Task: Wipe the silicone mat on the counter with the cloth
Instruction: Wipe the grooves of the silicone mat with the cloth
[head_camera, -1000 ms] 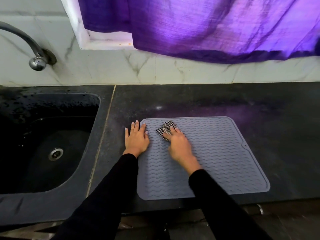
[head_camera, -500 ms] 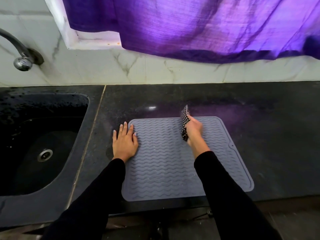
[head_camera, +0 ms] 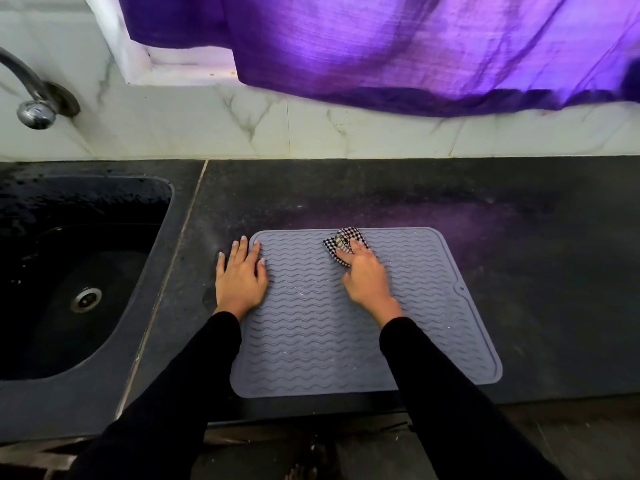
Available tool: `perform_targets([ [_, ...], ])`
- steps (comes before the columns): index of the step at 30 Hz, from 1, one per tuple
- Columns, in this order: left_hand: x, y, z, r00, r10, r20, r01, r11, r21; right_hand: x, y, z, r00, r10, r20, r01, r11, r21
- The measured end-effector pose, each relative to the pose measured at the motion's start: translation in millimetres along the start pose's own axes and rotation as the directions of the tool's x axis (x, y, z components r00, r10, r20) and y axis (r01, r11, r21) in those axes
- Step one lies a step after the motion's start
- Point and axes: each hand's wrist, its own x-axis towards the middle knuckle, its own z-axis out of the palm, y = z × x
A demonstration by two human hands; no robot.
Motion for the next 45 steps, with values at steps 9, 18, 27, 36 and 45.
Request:
perform_targets([
  [9, 0.3, -0.2, -3.7, 1.000, 0.001, 0.005, -0.001, 1.000, -0.020, 8.0, 18.1, -50.7, 0.783, 0.620, -0.045, -0.359, 0.510, 0.782],
  [18, 1.1, -1.0, 0.4, 1.000, -0.003, -0.028, 0.002, 1.000, -0.019, -0.1, -0.1, 5.6, 0.987, 0.145, -0.067, -0.158, 0.953, -0.257],
  [27, -0.5, -1.1, -0.4, 0.999, 0.004, -0.035, -0.005, 1.000, -0.030, 7.9, 45.8, -50.1, 0.850, 0.481, 0.217, -0.341, 0.187, 0.921],
  [36, 0.2, -0.1, -0.8, 0.999, -0.002, -0.047, -0.001, 0.999, -0.054, -18.9, 19.2, -0.7, 0.975, 0.167, -0.146, -0.178, 0.982, -0.069],
  [45, -0.6, -0.3, -2.5, 0.999, -0.009, -0.048, 0.005, 0.997, -0.078, -11.1, 56.4, -36.5, 0.939, 0.342, 0.040, -0.253, 0.607, 0.754],
])
